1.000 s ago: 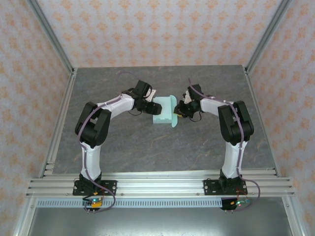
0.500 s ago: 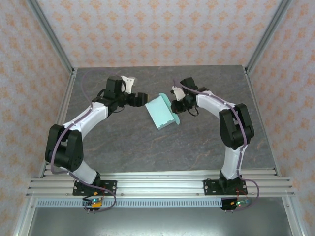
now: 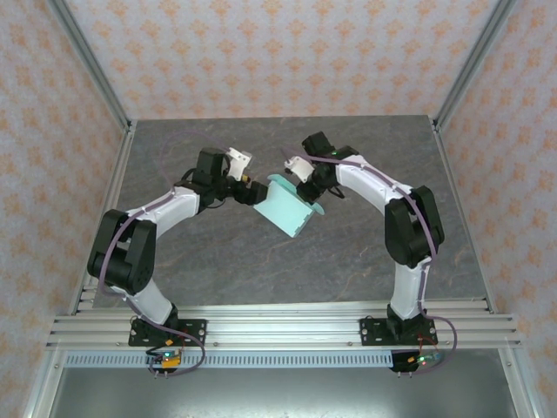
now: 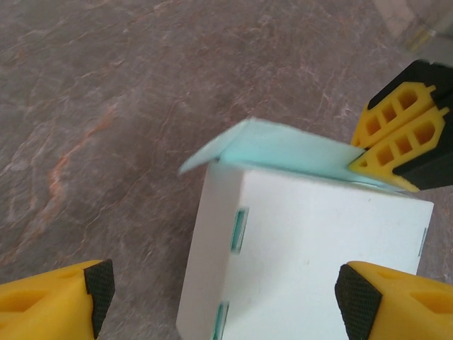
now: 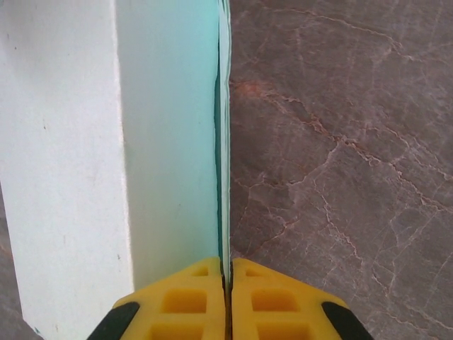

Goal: Fold the paper box

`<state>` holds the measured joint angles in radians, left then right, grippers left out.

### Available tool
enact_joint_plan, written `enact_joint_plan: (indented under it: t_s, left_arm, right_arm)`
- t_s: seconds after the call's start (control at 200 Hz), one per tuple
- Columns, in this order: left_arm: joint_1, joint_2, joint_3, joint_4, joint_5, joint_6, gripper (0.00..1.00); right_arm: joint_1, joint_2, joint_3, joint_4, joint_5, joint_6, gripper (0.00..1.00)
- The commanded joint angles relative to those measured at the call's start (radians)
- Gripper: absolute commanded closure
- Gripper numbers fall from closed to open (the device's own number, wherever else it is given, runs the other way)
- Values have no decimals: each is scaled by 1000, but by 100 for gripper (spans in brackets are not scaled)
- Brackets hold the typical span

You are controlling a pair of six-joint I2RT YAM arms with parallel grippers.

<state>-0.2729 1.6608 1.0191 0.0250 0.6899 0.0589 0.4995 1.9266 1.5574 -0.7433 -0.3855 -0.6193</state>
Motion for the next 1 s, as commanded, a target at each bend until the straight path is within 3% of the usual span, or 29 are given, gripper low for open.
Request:
enact_joint_plan:
  t_s: [0.0,0.21,0.385,0.761,0.996]
  left_arm:
    - [-20,14,-15,91,-17,32,16]
    - [-30,15,-36,137,29,32,17]
    - [-81,13,-28,108,-13,81,21]
    - [-102,73,-13,109,16,128,21]
    - [-93,-2,-47,118,0,108,17]
  right_arm:
    - [23,-55,51,-73,69,-81,91]
    - [27,-90,84,-115,103,-91,89]
    - [33,-99,93,-136,80,-128,89]
    - [75,-73,101,-174,78,-183,88]
    - [80,-86,80,-169,66,-187,88]
